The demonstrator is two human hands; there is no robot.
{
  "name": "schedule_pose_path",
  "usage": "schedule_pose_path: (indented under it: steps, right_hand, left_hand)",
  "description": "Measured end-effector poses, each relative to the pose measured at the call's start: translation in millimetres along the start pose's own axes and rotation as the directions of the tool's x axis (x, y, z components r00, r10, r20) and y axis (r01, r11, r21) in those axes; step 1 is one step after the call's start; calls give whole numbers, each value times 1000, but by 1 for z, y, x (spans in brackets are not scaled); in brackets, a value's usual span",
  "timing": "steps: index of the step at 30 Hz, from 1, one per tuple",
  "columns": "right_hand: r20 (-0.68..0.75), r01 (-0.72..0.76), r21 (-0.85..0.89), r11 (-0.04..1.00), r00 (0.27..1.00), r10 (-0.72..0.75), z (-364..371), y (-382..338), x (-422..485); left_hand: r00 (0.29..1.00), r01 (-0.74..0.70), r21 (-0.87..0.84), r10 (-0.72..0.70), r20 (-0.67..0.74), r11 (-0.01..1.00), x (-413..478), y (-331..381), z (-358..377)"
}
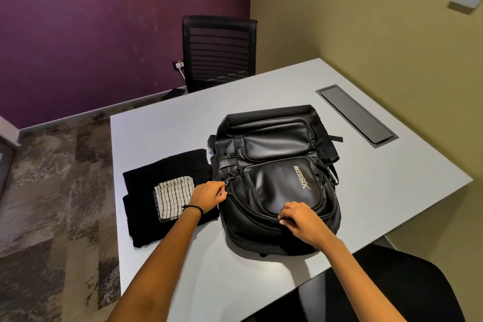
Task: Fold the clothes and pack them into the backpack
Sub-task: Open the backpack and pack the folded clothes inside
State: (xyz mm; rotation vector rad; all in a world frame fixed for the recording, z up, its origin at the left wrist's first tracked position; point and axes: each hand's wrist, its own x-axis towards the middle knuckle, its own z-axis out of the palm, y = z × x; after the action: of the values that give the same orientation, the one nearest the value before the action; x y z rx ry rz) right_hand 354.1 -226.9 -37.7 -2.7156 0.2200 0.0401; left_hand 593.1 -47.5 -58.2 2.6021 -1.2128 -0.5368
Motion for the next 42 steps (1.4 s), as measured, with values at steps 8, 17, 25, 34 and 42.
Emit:
schedule_pose_path:
  steps: [8, 17, 25, 34, 42]
  right_hand:
    - [56, -15, 20, 1000, 998, 13, 0, 3, 8]
    - [-97, -10, -24, 1000, 995, 7, -25, 4, 33]
    - [-431, -33, -234, 972, 899, -73, -81, -7, 98]
    - [-402, -158, -235, 959, 914, 53, -103, -10, 173]
    - [139, -67, 8, 998, 988, 65, -106, -1, 163]
  left_hand:
    - [991, 109, 40, -106, -84, 993, 16, 8, 11]
    - [986, 112, -71, -119, -114, 991, 13, 0, 23]
    - [979, 86, -136, -109, -171, 987, -3, -8, 24]
    - [957, 163, -212, -207, -202, 964, -29, -49, 19]
    - [862, 300, -259, -377, -338, 918, -53, -119, 27]
